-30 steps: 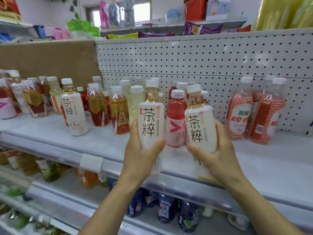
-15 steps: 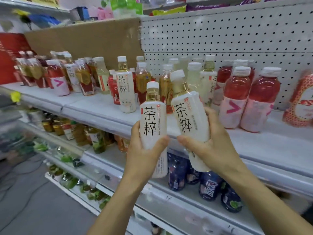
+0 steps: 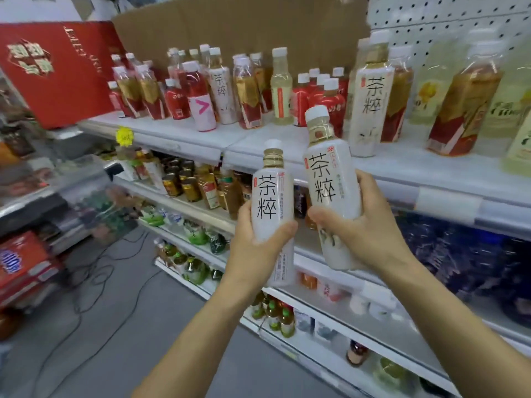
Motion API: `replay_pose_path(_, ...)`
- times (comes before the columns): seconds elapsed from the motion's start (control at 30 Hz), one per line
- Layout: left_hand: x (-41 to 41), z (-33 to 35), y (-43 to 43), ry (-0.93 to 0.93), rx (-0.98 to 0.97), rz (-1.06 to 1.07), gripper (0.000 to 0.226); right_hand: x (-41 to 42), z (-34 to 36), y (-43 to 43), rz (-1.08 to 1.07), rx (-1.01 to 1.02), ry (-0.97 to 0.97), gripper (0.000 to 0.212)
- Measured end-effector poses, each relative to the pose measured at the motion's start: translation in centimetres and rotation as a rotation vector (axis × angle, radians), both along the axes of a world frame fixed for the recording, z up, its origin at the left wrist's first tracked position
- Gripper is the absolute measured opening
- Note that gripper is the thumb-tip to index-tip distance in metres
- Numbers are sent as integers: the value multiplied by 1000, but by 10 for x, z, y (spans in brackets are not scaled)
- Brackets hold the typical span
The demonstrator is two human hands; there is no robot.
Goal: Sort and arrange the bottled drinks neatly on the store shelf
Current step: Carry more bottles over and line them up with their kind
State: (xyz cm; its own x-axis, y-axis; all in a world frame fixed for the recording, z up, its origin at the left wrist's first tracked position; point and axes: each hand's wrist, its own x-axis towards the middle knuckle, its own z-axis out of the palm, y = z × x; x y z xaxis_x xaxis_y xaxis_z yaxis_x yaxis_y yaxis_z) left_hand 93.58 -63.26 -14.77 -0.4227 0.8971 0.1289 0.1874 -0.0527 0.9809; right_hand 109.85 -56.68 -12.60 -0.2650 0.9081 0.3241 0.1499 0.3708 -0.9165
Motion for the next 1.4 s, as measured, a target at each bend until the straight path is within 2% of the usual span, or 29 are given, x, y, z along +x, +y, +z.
replay_pose_path(0.27, -142, -4, 19, -25, 16, 108, 60, -142, -6, 26, 107, -25, -47, 65)
replay_pose_path(0.6, -330, 9, 99, 29, 48, 232, 59, -336, -17, 113, 207, -79, -37, 63)
replay_pose_path(0.77, -412, 24, 139, 28, 67, 272, 71, -418, -3, 158, 228, -77, -14, 64)
replay_pose_path(0.87, -452, 31, 158, 16, 94, 267, 55, -455, 6, 179, 226, -62, -43, 65)
replay_pose_path(0.97, -491, 36, 180, 22, 113, 224, 42, -485, 14, 198, 194, -34, -41, 61)
replay_pose_path(1.17, -570, 48, 236, 22, 144, 77, 57, -543, 28, 225, 66, -1, 4, 49)
replay_pose_path(1.4, -675, 66, 310, 68, 223, -103, 46, -625, 53, 250, -201, 71, 157, 47)
